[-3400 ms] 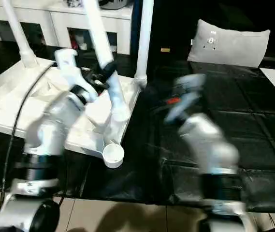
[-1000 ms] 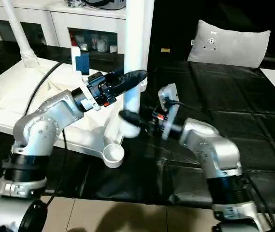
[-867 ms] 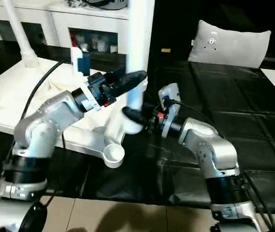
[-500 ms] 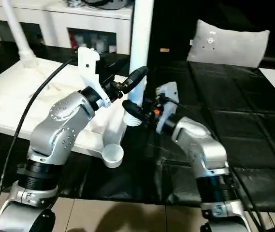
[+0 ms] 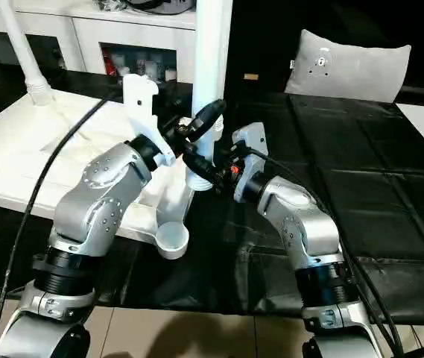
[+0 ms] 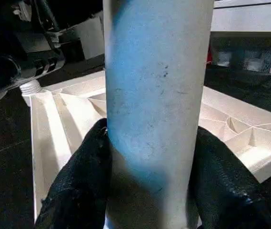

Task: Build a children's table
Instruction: Pick table leg

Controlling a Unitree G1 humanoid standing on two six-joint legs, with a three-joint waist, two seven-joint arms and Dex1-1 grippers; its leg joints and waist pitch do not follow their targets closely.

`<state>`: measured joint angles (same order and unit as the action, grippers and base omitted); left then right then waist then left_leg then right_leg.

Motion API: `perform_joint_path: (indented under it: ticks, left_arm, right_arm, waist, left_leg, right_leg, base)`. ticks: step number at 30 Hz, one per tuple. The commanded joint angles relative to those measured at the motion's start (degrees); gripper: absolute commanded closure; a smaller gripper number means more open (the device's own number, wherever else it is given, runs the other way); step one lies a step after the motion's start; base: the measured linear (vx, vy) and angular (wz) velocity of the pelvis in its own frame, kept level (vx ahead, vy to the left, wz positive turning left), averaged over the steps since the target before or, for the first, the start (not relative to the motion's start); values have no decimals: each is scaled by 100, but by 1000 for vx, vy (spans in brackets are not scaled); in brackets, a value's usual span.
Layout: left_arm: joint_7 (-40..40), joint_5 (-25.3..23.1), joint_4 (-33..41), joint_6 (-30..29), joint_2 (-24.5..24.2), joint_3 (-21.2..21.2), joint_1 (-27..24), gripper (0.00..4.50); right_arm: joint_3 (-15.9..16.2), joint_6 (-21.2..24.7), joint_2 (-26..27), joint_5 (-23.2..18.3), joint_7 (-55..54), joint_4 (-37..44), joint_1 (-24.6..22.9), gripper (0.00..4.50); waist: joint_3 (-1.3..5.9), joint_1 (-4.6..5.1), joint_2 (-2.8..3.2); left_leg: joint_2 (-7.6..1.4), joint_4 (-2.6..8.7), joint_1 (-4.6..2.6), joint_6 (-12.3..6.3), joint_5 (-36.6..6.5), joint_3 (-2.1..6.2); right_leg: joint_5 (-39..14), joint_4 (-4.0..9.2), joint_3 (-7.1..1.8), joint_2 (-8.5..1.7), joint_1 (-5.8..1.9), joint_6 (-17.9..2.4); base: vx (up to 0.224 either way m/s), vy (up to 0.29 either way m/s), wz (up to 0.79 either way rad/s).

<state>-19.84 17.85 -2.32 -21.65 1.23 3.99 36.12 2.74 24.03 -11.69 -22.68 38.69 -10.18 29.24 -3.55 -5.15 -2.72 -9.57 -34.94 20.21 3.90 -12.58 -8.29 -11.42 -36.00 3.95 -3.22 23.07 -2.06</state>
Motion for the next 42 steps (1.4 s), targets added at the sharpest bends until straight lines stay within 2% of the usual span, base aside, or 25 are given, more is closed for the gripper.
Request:
perform_joint_path:
  ticks: [1,7,9,10,11,13,16,18,19,21,27,28,29,34,36,41,42]
  left_arm:
    - [29,98,-1,-72,64,-52,-16,255]
    - [79,226,-52,-115,117,-175,12,264]
    - [136,414,-68,-255,197,-350,54,264]
    - [142,432,-70,-275,203,-367,58,264]
    - [170,494,-100,-364,205,-450,74,264]
    - [177,517,-111,-389,204,-477,78,264]
    - [201,654,-134,-510,205,-613,114,265]
    - [190,773,-143,-615,188,-715,145,265]
    - [132,946,-136,-790,143,-833,180,265]
    - [-81,1228,-94,-1021,40,-944,223,265]
    - [-465,1443,4,-1268,-160,-891,242,265]
    - [-604,1451,26,-1313,-245,-838,242,265]
    - [-915,1460,67,-1369,-419,-713,243,265]
    - [-1500,1452,210,-1352,-763,-435,286,265]
    - [-1655,1250,269,-1132,-881,-245,291,265]
    - [-1730,1125,318,-1004,-884,-100,246,265]
    - [-1774,1097,349,-964,-903,-46,225,265]
  right_arm:
    - [6,-92,-27,30,12,-9,110,255]
    - [41,-91,-25,98,-7,-17,113,255]
    - [-17,143,4,-117,124,95,102,255]
    - [-35,181,13,-163,142,116,100,199]
    - [-148,297,41,-358,204,166,116,185]
    - [-170,314,34,-394,228,168,122,185]
    - [-313,458,17,-639,358,224,119,151]
    - [-460,687,-13,-930,486,332,113,140]
    - [-604,987,-116,-1256,663,487,98,132]
    - [-793,1214,-301,-1497,794,528,117,107]
    - [-807,1359,-574,-1536,1024,498,127,65]
    - [-777,1389,-648,-1524,1111,519,124,58]
    - [-746,1428,-766,-1497,1222,517,150,50]
    - [-568,1670,-1088,-1471,1459,509,227,43]
    - [-389,1724,-1209,-1317,1504,405,277,43]
    - [-176,1622,-1137,-1060,1422,259,337,43]
    - [-138,1620,-1115,-1029,1389,237,350,43]
  waist:
    - [403,-8,-41]
    - [395,-8,-21]
    - [399,-12,-26]
    - [399,-12,-26]
    - [403,-9,-31]
    - [401,-10,-43]
    - [402,-18,-44]
    - [403,-29,-38]
    - [401,-28,-33]
    - [404,-62,-44]
    - [403,-94,-40]
    - [408,-106,-1]
    - [406,-101,-22]
    - [409,-136,-21]
    - [400,-135,-41]
    - [407,-137,-34]
    - [410,-135,-55]
  left_leg:
    - [-308,363,46,-333,74,32]
    - [-311,370,38,-316,-6,33]
    - [-302,365,46,-311,-1,32]
    - [-302,365,46,-311,-1,32]
    - [-302,361,46,-346,38,35]
    - [-301,361,53,-387,22,34]
    - [-306,359,41,-408,47,32]
    - [-308,357,48,-443,95,35]
    - [-301,356,43,-444,92,33]
    - [-299,348,34,-478,124,32]
    - [-287,349,39,-414,126,25]
    - [-285,347,36,-405,137,35]
    - [-292,352,28,-410,143,33]
    - [-300,350,22,-381,193,29]
    - [-303,358,28,-344,141,29]
    - [-303,356,35,-265,150,24]
    - [-299,354,35,-261,158,20]
  right_leg:
    - [-373,392,-333,-510,-411,-1022]
    - [-507,410,-333,-511,-405,-1014]
    - [-468,410,-335,-513,-417,-1034]
    - [-468,410,-335,-513,-417,-1034]
    - [-357,395,-334,-506,-424,-1071]
    - [-377,404,-331,-516,-427,-1083]
    - [-390,396,-330,-509,-416,-1089]
    - [-369,398,-328,-517,-416,-1098]
    - [-357,394,-329,-507,-422,-1109]
    - [-332,394,-325,-504,-422,-1115]
    - [-574,416,-317,-504,-413,-1019]
    - [-559,406,-315,-506,-410,-1014]
    - [-552,414,-313,-500,-404,-1009]
    - [-454,386,-320,-504,-407,-1043]
    - [-545,399,-316,-506,-410,-1042]
    - [-546,394,-323,-514,-412,-1034]
    - [-507,389,-324,-513,-417,-1035]
  base:
    - [0,0,0]
    - [0,0,0]
    - [0,0,0]
    - [0,0,0]
    - [0,0,0]
    - [0,0,0]
    - [0,0,0]
    - [0,0,0]
    - [0,0,0]
    - [0,0,0]
    - [0,0,0]
    - [0,0,0]
    - [0,0,0]
    - [0,0,0]
    - [0,0,0]
    - [0,0,0]
    - [0,0,0]
